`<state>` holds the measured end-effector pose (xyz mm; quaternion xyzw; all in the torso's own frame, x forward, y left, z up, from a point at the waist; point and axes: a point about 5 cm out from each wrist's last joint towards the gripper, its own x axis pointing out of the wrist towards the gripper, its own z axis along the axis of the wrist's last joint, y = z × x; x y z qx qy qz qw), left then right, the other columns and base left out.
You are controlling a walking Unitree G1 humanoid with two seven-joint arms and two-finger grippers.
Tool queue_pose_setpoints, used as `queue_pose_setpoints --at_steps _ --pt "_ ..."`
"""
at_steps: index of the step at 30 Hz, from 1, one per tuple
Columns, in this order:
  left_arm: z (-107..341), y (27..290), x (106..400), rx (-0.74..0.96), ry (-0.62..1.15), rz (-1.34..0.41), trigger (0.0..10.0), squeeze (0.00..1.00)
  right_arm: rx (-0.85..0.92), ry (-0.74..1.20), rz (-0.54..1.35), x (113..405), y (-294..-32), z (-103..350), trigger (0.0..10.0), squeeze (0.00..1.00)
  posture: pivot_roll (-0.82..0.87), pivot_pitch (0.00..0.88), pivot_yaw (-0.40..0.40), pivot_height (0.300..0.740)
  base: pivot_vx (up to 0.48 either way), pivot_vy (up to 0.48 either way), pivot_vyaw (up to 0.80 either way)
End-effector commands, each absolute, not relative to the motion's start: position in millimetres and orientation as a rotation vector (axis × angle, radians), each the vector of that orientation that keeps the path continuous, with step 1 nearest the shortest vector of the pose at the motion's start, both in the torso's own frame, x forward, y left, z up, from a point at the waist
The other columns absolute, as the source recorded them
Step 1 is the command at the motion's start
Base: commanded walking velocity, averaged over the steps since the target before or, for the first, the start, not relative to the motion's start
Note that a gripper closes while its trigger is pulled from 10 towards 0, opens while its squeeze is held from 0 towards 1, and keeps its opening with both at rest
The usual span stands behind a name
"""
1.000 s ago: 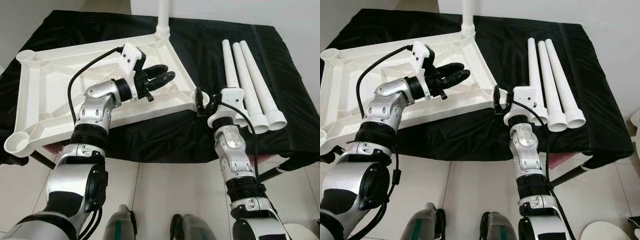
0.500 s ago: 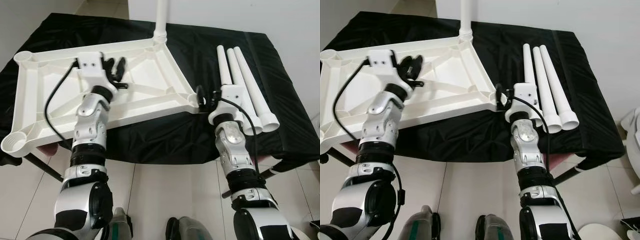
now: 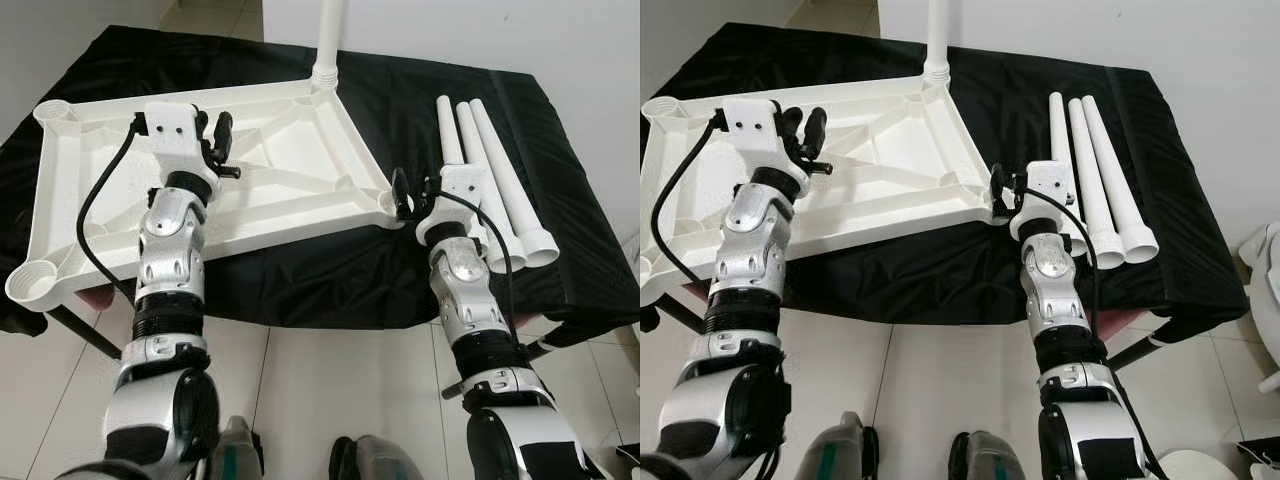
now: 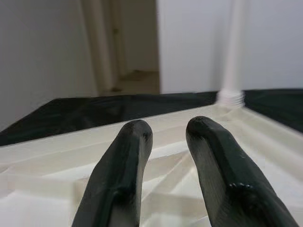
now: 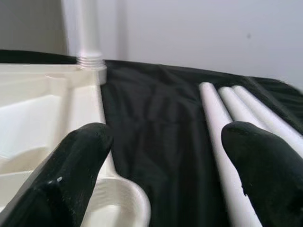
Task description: Building children table
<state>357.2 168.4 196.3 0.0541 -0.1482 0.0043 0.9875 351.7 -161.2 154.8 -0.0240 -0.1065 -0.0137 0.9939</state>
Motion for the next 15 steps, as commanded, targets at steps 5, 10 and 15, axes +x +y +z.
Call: queue_pose_setpoints --at_steps 5,10,15 --pt "183.8 158.5 348.7 0.029 -0.189 0.008 10.0 0.00 -0.050 -0.182 -0.189 357.9 -179.3 159.2 10.0 0.00 0.01 0.021 -0.020 0.740 0.000 0.000 0.00" --pt "190.2 151.4 346.8 0.012 -0.205 -0.032 10.0 0.00 -0.064 -0.139 -0.283 360.8 -187.2 158.9 10.0 0.00 0.02 0.022 -0.022 0.740 0.000 0.000 0.00" --pt "196.3 145.6 346.8 0.040 -0.229 -0.057 10.0 0.00 0.014 -0.015 -0.360 368.4 -190.4 154.3 10.0 0.00 0.02 0.017 -0.023 0.740 0.000 0.000 0.00"
